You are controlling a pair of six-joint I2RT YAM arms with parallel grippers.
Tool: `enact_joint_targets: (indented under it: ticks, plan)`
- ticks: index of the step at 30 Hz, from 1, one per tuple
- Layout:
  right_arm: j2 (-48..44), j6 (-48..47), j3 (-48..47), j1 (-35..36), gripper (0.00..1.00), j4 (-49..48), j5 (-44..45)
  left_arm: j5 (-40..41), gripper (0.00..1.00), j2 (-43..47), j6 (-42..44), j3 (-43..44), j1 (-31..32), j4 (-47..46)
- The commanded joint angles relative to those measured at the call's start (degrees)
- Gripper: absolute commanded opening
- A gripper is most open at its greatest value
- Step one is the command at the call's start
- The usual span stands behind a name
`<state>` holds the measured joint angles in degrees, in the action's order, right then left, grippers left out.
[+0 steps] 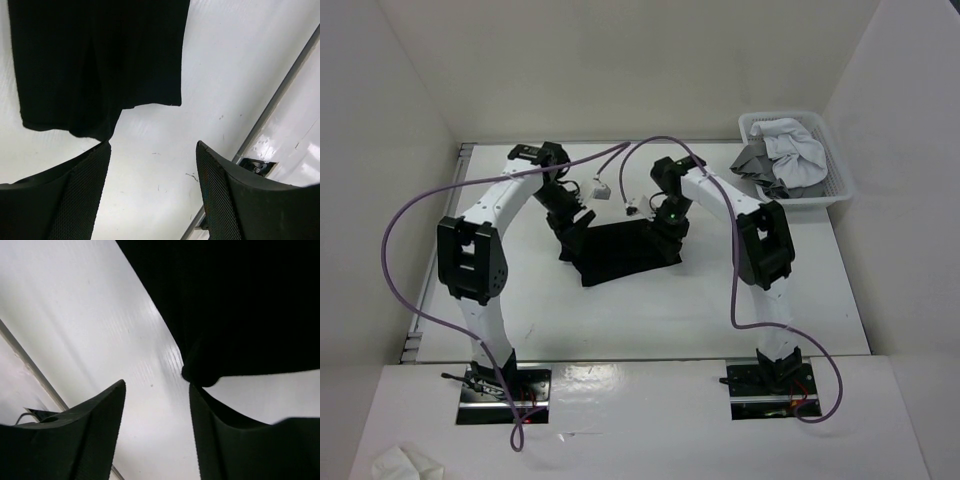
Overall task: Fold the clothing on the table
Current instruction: Fold the skirt
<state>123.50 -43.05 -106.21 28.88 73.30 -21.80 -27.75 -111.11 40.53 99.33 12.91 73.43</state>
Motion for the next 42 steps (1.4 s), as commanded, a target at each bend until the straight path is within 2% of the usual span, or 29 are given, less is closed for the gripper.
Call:
enact_joint_targets:
  ticks: [1, 6, 8, 11, 14, 17, 18, 21, 29, 32, 36, 42]
  plan:
    - [-5.5, -2.2, 2.1, 0.2, 0.60, 1.1, 4.4, -0.7, 0.76, 4.2, 2.2, -0.1, -1.6, 0.7]
    - [-6.1, -1.7, 0.8, 0.2, 0.60, 1.1, 2.6, -3.8, 0.76, 7.1, 0.0, 2.7, -6.3, 0.7]
    - [-6.1, -0.6, -0.7, -0.3, 0.62, 0.1, 1.1, -6.3, 0.76, 7.1, -1.5, 4.7, -11.6, 0.7]
    - [-4.4, 4.1, -4.9, -0.3, 0.68, -3.2, -1.8, -12.7, 0.76, 6.6, -6.2, 8.5, -19.7, 0.7]
    - [-0.1, 5.4, -8.7, 2.0, 0.80, -3.2, -3.7, -12.0, 0.79, 8.4, -12.6, 7.2, -24.6, -3.4]
    - [4.4, 5.4, -15.0, 5.1, 0.89, -2.6, -3.7, -4.4, 0.82, 13.8, -18.5, 0.4, -25.1, -10.9]
    - [5.4, 6.0, -15.9, 5.7, 0.89, -2.6, -4.3, -0.6, 0.85, 15.5, -19.8, -1.7, -25.1, -14.7]
    - [10.1, 6.0, -21.0, 7.4, 0.90, -2.6, -4.9, 4.2, 0.91, 21.5, -23.8, -7.7, -25.1, -18.7]
    - [26.3, 8.9, -47.5, 8.5, 0.92, 0.7, -7.9, 9.0, 0.98, 25.7, -29.6, -14.2, -27.7, -21.4]
    - [29.9, 9.6, -55.4, 8.5, 0.97, 0.7, -7.4, 10.1, 1.00, 26.8, -30.2, -15.7, -27.7, -22.2]
    - [31.0, 9.6, -56.9, 8.5, 0.98, 0.7, -6.7, 10.7, 1.00, 26.8, -30.2, -16.2, -27.7, -22.2]
    - [28.3, 8.6, -49.3, 8.5, 0.98, 0.7, -7.7, 10.7, 1.00, 26.8, -29.6, -16.2, -27.7, -21.7]
